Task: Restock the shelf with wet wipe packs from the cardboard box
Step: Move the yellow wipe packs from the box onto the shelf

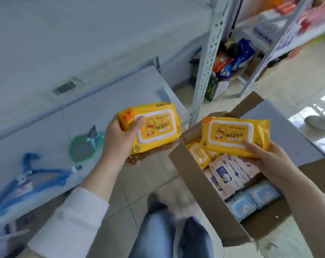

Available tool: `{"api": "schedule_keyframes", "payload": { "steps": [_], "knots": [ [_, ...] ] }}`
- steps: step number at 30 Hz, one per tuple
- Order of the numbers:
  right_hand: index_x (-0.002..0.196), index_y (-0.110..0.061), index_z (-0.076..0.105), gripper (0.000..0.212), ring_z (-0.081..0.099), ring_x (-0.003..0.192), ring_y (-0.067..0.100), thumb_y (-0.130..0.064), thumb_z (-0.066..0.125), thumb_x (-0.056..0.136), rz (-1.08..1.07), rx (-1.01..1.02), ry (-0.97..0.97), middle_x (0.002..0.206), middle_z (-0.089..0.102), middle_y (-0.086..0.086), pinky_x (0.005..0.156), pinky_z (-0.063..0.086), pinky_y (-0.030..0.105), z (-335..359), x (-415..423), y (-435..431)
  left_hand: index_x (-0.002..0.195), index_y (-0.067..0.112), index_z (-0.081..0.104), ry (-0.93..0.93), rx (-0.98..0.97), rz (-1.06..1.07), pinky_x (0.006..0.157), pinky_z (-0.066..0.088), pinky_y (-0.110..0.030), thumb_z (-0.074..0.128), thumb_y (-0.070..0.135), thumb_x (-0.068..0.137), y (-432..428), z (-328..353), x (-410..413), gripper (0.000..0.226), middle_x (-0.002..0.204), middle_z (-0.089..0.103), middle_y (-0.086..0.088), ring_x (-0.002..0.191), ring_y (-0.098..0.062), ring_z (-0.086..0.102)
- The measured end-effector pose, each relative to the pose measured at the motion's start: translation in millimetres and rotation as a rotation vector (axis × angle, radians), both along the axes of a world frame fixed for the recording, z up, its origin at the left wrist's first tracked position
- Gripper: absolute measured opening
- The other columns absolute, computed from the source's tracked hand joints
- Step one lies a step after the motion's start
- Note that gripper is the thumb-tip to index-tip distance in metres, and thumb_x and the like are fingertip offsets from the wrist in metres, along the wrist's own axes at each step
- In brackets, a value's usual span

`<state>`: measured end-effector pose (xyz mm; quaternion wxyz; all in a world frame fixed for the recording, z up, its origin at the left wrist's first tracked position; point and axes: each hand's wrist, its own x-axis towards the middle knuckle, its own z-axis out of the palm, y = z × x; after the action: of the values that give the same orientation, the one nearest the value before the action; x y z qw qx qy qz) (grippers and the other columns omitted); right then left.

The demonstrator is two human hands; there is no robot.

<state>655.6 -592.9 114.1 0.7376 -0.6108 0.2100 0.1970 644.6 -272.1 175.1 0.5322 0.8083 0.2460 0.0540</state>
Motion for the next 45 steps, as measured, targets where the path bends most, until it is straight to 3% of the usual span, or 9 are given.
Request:
{"api": "schedule_keyframes", "payload": {
  "steps": [5,9,13,17,24,33,36,39,45],
  "knots": [
    [0.107,-0.007,0.060,0.085,0.073,0.084,0.014,-0.051,0.087,0.040,0.229,-0.014,-0.151,0.092,0.076,-0.002,0.062,0.058,0.021,97,11,91,0.087,0.032,0.056,-0.226,-0.141,0.127,0.070,0.055,-0.025,0.062,0.031,0.087,99,92,-28,0.006,0.090,0.065,0.014,0.078,-0.001,0.066],
    [0.101,-0.010,0.062,0.095,0.073,0.085,0.013,-0.059,0.088,0.024,0.368,0.012,-0.295,0.095,0.076,-0.001,0.062,0.057,0.019,136,21,188,0.088,0.031,0.060,-0.305,-0.207,0.220,0.085,0.053,-0.036,0.061,0.037,0.086,188,126,-49,0.006,0.094,0.068,0.009,0.089,-0.011,0.067],
    [0.109,-0.004,0.059,0.077,0.073,0.082,0.013,-0.044,0.084,0.047,0.475,0.057,-0.313,0.093,0.076,0.000,0.059,0.056,0.018,150,39,288,0.088,0.028,0.062,-0.296,-0.236,0.259,0.093,0.050,-0.043,0.061,0.037,0.084,282,132,-71,0.009,0.097,0.070,0.003,0.096,-0.021,0.067],
    [0.106,-0.009,0.060,0.097,0.073,0.087,0.018,-0.051,0.091,0.024,0.529,0.104,-0.350,0.100,0.075,0.002,0.062,0.058,0.022,155,62,376,0.104,0.024,0.059,-0.318,-0.302,0.272,0.086,0.053,-0.039,0.062,0.029,0.085,363,134,-68,0.019,0.102,0.069,0.002,0.093,-0.017,0.067],
    [0.106,-0.015,0.062,0.090,0.071,0.094,0.016,-0.050,0.091,0.028,0.559,0.100,-0.447,0.104,0.074,0.000,0.068,0.058,0.024,160,156,485,0.099,0.029,0.055,-0.334,-0.281,0.211,0.077,0.052,-0.035,0.056,0.022,0.090,471,128,13,0.011,0.101,0.066,0.006,0.090,-0.013,0.065],
    [0.106,-0.021,0.061,0.095,0.071,0.092,0.012,-0.053,0.090,0.022,0.645,0.071,-0.502,0.102,0.074,-0.005,0.068,0.058,0.024,148,307,616,0.095,0.030,0.055,-0.337,-0.147,0.209,0.091,0.048,-0.041,0.057,0.020,0.089,570,98,147,0.012,0.101,0.064,0.009,0.094,-0.012,0.063],
    [0.106,-0.019,0.061,0.084,0.070,0.094,0.014,-0.051,0.090,0.033,0.662,-0.035,-0.571,0.106,0.072,-0.002,0.079,0.058,0.028,148,339,650,0.097,0.029,0.055,-0.354,-0.121,0.196,0.095,0.047,-0.042,0.060,0.023,0.084,600,95,175,0.015,0.105,0.064,0.005,0.103,-0.020,0.062],
    [0.110,-0.015,0.058,0.044,0.064,0.099,0.023,-0.021,0.078,0.072,0.588,-0.314,-0.723,0.107,0.067,0.003,0.093,0.052,0.039,150,363,676,0.092,0.030,0.055,-0.336,-0.015,0.185,0.089,0.049,-0.031,0.063,0.021,0.084,630,98,196,0.015,0.099,0.063,0.008,0.096,-0.014,0.062],
    [0.125,-0.015,0.046,0.061,0.058,0.104,0.026,-0.017,0.078,0.073,0.437,-0.612,-0.833,0.113,0.059,0.003,0.091,0.051,0.045,148,388,708,0.099,0.020,0.051,-0.269,0.317,0.184,0.069,0.041,-0.013,0.072,0.018,0.078,661,106,224,0.031,0.085,0.052,0.014,0.077,0.002,0.049]
  ]
}}
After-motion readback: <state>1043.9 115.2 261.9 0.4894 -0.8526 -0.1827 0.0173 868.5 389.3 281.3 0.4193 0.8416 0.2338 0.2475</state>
